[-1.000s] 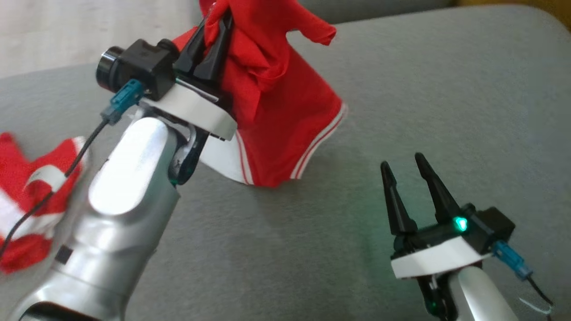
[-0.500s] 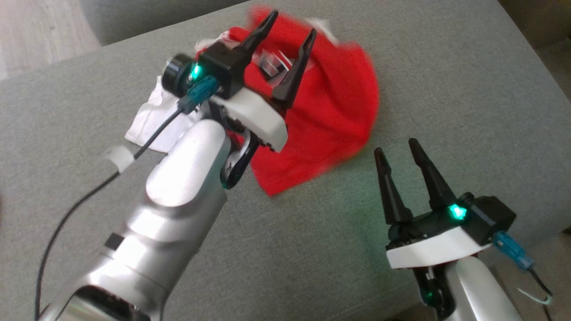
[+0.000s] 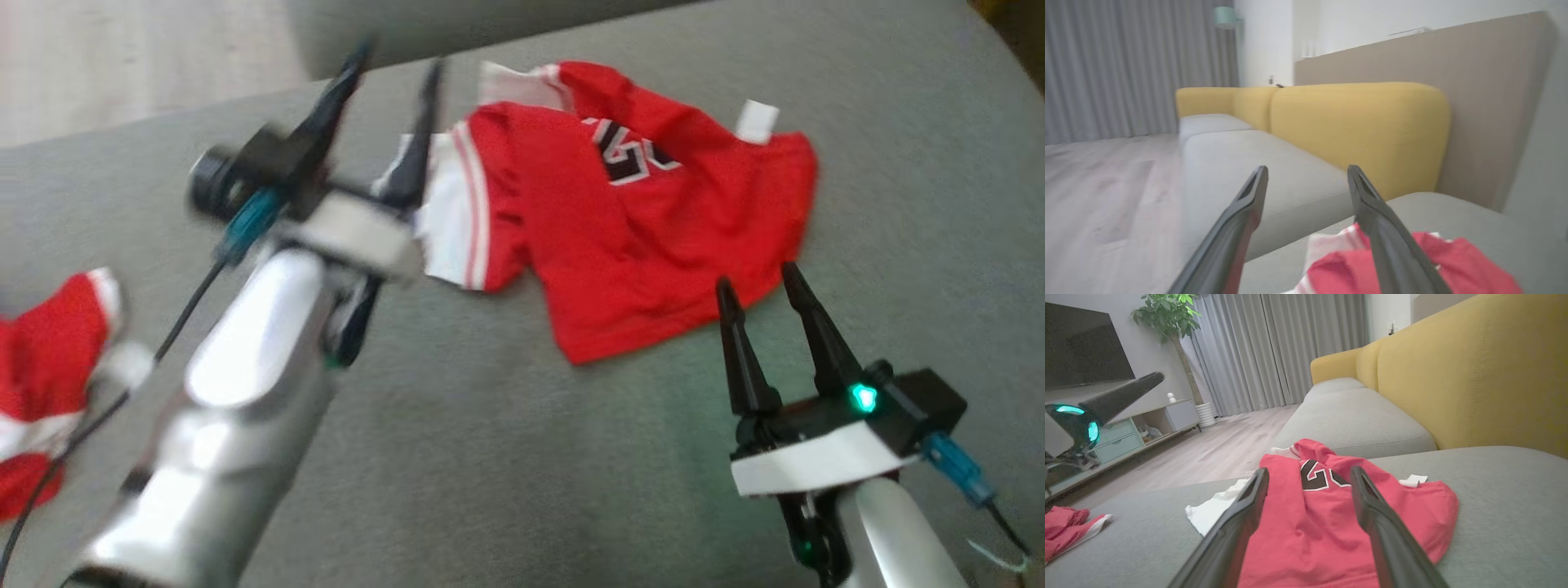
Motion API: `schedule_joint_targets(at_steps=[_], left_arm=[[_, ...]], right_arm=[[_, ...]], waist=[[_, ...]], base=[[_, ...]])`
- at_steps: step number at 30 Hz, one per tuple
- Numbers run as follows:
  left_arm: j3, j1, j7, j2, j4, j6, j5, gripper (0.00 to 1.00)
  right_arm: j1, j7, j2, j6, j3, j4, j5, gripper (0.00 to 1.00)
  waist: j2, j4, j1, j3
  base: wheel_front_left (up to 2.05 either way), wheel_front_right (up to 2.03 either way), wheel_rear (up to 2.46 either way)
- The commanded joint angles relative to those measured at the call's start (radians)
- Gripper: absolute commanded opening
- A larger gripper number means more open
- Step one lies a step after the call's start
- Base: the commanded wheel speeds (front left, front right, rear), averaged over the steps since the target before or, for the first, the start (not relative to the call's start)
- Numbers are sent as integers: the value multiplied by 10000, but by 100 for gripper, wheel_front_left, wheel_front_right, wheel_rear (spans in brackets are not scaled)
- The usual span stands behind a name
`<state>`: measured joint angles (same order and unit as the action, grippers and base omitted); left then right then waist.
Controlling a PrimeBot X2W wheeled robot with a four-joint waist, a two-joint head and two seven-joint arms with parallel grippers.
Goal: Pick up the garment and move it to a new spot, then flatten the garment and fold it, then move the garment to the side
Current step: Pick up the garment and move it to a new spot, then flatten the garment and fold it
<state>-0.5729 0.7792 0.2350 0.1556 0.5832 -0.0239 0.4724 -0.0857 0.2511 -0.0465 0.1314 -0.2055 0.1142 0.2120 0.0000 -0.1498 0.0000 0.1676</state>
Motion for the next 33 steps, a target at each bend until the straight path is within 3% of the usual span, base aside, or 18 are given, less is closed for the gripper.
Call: schedule_joint_targets(at_steps=[1, 8, 13, 20, 24, 33], left_arm=[[420, -344, 159, 480, -345, 177, -185, 100], [1115, -2856, 261, 842, -1290, 817, -352, 100], [1909, -4925, 265, 511, -2284, 1114, -507, 100], [2371, -5532, 266, -74, -2778, 818, -1030, 100], [2526, -5404, 267, -290, -2769, 573, -1287, 100], [2875, -5164, 267, -621, -2463, 172, -1675, 100]], right_arm=[[43, 107, -37, -7, -98, -246, -115, 100], [444, 107, -37, -7, 205, -153, -322, 100], [745, 107, -37, -7, 483, -28, -513, 100], [504, 107, -37, -7, 817, 848, -1295, 100], [-238, 19, -37, -7, 399, 2292, -1757, 100], [-2097, -1353, -37, -7, -47, 5296, -2577, 100]], waist=[[0, 680, 0, -414], [0, 1597, 0, -794], [0, 2162, 0, -881], [0, 2686, 0, -624], [0, 2818, 0, -366], [0, 3019, 0, -13]], base=[[0, 0, 0], [0, 0, 0], [0, 0, 0], [0, 0, 0], [0, 0, 0], [0, 0, 0]])
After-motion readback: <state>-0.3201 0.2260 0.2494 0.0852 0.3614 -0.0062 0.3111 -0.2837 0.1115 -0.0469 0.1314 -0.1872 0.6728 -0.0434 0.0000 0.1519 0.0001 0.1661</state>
